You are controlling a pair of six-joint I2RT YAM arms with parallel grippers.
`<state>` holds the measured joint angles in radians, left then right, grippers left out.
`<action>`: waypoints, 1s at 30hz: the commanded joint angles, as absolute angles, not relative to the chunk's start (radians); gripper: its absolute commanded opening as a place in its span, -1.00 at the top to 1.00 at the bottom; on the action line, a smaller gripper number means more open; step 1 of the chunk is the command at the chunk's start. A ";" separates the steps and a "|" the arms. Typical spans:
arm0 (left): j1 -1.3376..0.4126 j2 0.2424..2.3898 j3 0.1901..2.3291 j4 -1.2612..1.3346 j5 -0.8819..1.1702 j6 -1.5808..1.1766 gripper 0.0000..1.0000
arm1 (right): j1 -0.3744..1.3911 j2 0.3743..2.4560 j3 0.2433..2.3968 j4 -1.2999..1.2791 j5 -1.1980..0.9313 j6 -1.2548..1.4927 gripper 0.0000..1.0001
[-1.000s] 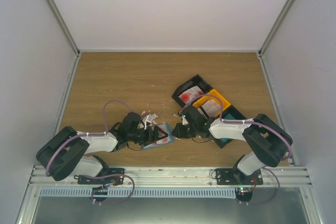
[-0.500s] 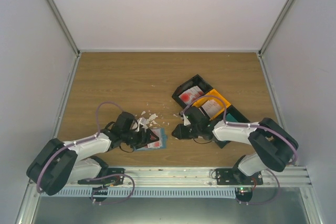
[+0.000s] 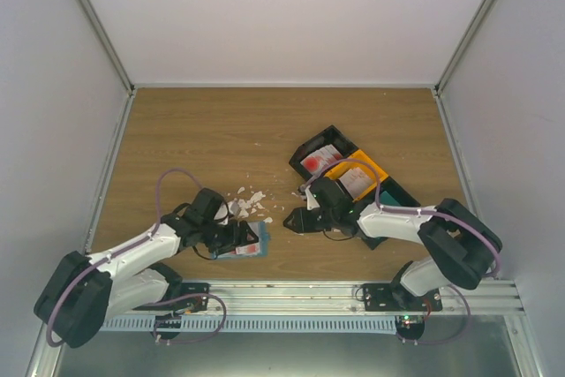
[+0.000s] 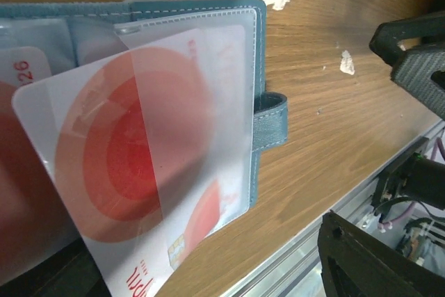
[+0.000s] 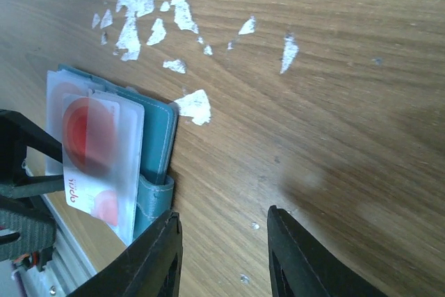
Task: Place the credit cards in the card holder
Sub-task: Insert the credit card into the card holder.
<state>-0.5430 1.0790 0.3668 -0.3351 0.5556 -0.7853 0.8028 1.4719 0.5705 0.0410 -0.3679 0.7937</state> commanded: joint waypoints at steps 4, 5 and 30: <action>-0.532 0.964 0.343 -0.495 0.466 -0.812 -0.29 | 0.839 1.520 0.608 0.080 -0.398 0.745 0.24; -0.531 0.965 0.351 -0.513 0.453 -0.806 -0.21 | 0.843 1.532 0.619 0.066 -0.390 0.734 0.24; -0.572 1.202 0.562 -0.414 0.425 -0.762 -0.01 | 0.842 1.496 0.630 0.005 -0.282 0.749 0.20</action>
